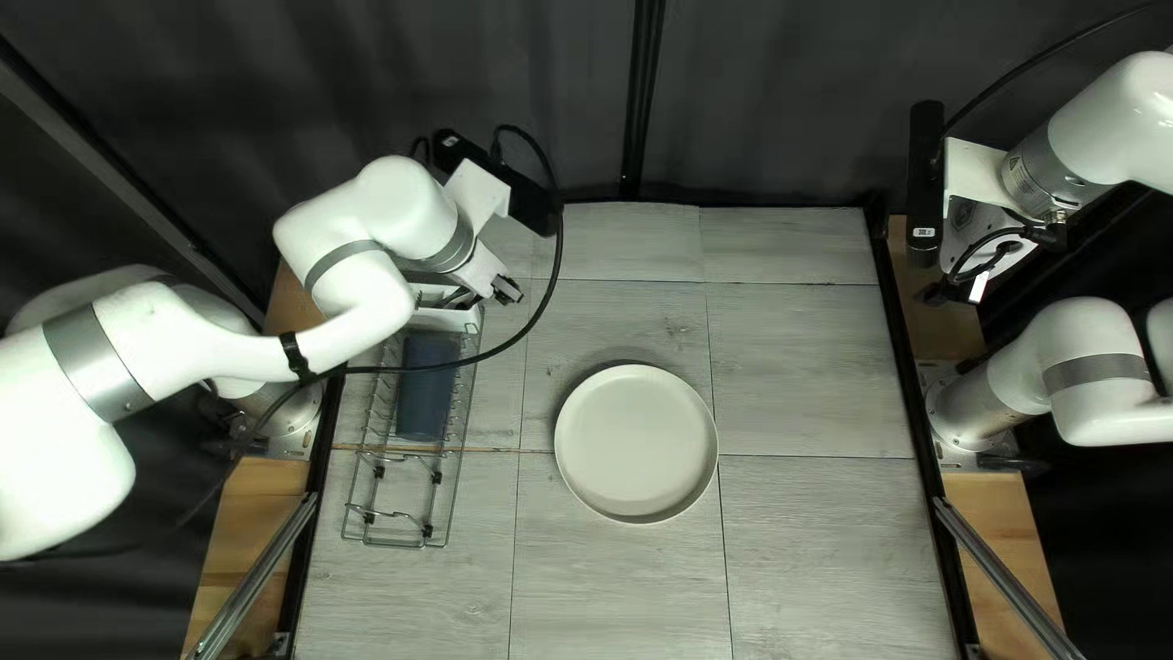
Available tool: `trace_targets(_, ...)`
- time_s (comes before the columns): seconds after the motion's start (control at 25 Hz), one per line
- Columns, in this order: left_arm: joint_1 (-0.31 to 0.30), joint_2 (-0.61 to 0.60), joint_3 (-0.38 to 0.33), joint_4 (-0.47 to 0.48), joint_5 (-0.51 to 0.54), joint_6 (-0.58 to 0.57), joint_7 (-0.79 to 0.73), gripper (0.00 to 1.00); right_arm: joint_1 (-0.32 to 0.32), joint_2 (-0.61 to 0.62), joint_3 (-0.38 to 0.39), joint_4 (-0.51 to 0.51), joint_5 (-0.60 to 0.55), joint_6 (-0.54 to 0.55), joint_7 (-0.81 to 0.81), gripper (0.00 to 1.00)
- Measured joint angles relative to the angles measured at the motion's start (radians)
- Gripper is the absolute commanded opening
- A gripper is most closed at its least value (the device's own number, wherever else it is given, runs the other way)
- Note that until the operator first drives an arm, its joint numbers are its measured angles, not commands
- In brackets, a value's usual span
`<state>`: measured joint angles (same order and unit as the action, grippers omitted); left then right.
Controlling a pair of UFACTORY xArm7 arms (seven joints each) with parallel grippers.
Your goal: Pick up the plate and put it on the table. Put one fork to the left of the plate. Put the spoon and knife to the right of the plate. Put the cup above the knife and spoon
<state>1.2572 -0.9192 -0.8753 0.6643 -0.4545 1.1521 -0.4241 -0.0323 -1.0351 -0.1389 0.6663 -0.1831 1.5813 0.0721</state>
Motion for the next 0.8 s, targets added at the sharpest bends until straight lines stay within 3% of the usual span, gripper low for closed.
trace_targets(0.44, 0.081, -0.017, -0.088, 0.015, 0.033, 0.044, -0.137, 1.0, 0.0, 0.0, 0.0, 0.0, 0.0, 0.0, 0.0, 1.0)
trace_targets(0.8, 0.068, -0.032, -0.097, -0.012, 0.023, 0.052, -0.158, 1.0, 0.0, 0.0, 0.0, 0.0, 0.0, 0.0, 0.0, 1.0)
